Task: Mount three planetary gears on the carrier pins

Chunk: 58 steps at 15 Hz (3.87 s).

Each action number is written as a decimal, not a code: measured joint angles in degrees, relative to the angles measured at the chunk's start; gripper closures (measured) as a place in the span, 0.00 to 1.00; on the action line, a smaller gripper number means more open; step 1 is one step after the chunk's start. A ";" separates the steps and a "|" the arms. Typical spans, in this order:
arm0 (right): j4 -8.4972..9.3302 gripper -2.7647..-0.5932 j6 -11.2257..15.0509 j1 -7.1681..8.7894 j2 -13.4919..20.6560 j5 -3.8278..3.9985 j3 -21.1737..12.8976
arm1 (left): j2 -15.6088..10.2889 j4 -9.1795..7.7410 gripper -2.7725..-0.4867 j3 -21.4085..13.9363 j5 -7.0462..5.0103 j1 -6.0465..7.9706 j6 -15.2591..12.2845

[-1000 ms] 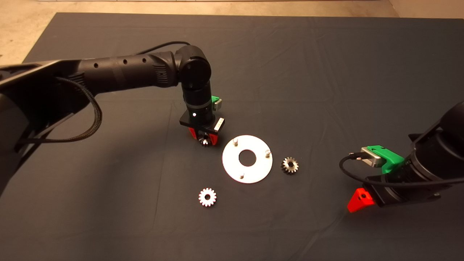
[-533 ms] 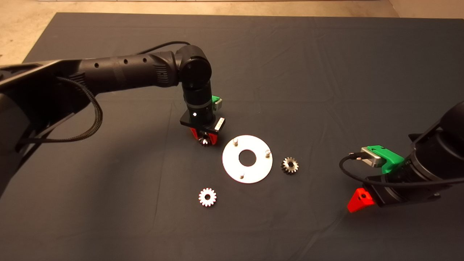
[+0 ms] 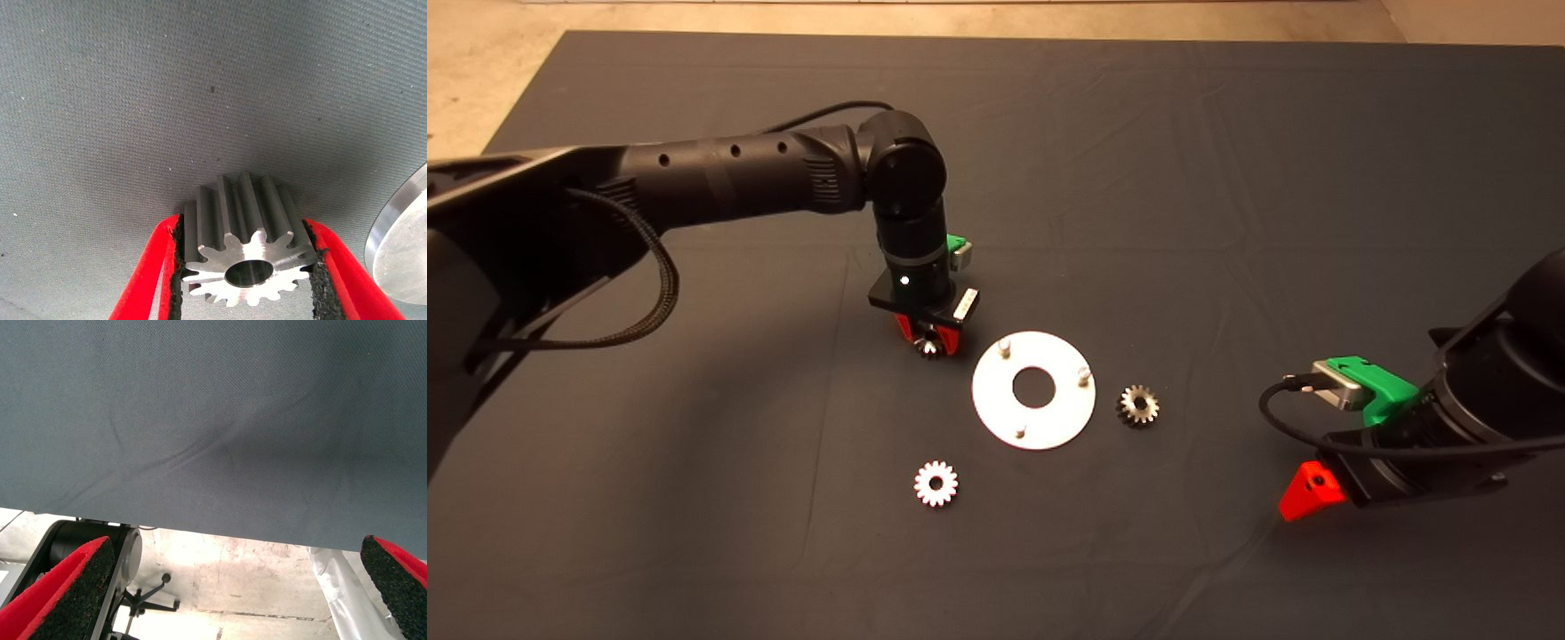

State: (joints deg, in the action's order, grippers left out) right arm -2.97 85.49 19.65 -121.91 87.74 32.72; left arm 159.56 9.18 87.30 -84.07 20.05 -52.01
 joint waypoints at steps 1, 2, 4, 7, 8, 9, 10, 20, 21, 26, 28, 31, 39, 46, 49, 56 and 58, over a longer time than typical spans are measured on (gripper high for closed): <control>0.01 0.00 -0.01 0.00 0.00 0.00 0.00 | 0.00 -0.01 0.80 0.10 0.00 0.00 0.00; 0.00 0.00 -0.02 0.00 0.00 0.00 0.00 | -0.02 -0.04 0.80 0.10 0.00 0.00 0.00; 0.01 0.00 -0.02 0.00 0.00 0.00 0.00 | -0.02 0.00 0.81 -0.22 -0.10 0.00 0.00; 0.00 0.00 0.00 0.00 0.00 0.01 -0.09 | -0.02 0.00 0.81 0.22 -0.05 0.32 -1.21; 0.02 0.00 0.00 0.00 0.00 0.01 -0.11 | -0.02 0.07 0.81 0.38 0.05 0.59 -2.54; 0.00 0.00 0.00 0.00 -0.01 0.00 -0.11 | 0.00 0.22 0.81 0.55 0.06 1.34 -3.74; 0.00 0.00 -0.02 0.00 -0.01 0.02 -0.11 | 0.23 0.24 0.81 0.74 -0.17 2.86 -4.40; 0.02 0.00 0.00 -0.13 0.00 0.00 -0.32 | 3.08 -2.77 0.82 0.38 -2.38 8.75 -14.09; 0.02 0.00 0.00 -0.13 0.00 0.02 -0.32 | 3.17 -2.95 0.82 -0.42 -2.82 8.75 -15.11; 0.01 0.00 0.00 -0.12 0.02 0.00 -0.43 | 3.17 -4.32 0.82 -5.19 -2.99 8.75 -18.87; 0.02 0.00 -0.01 -0.12 0.02 0.00 -0.58 | 3.17 -5.07 0.82 -6.13 -2.97 8.74 -19.38; 0.02 0.00 -0.01 -0.13 0.02 0.02 -0.67 | 3.19 -5.00 0.82 -6.55 -2.97 8.74 -20.70; 0.02 0.00 -0.01 -0.11 0.02 -0.02 -0.69 | 4.93 -5.02 0.82 -7.42 -3.19 8.74 -21.26; 0.02 0.00 0.00 -0.13 0.00 -0.02 -0.69 | 7.89 -5.05 0.82 -7.04 -3.00 8.41 -21.22; 0.00 0.00 -0.02 -0.11 0.00 0.00 -0.69 | 7.61 -4.97 0.82 -6.64 -3.30 6.74 -21.16; 0.01 0.00 0.00 -0.13 0.00 0.00 -0.69 | 7.89 -5.00 0.82 -6.64 -3.19 3.95 -19.08; 0.00 0.00 0.00 -0.13 0.00 0.00 -0.69 | 7.89 -4.97 0.82 -6.51 -2.37 3.95 -18.56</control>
State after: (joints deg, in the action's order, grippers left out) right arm -2.97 85.49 19.52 -121.91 87.74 32.02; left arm 167.45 4.21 80.79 -86.43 24.00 -70.56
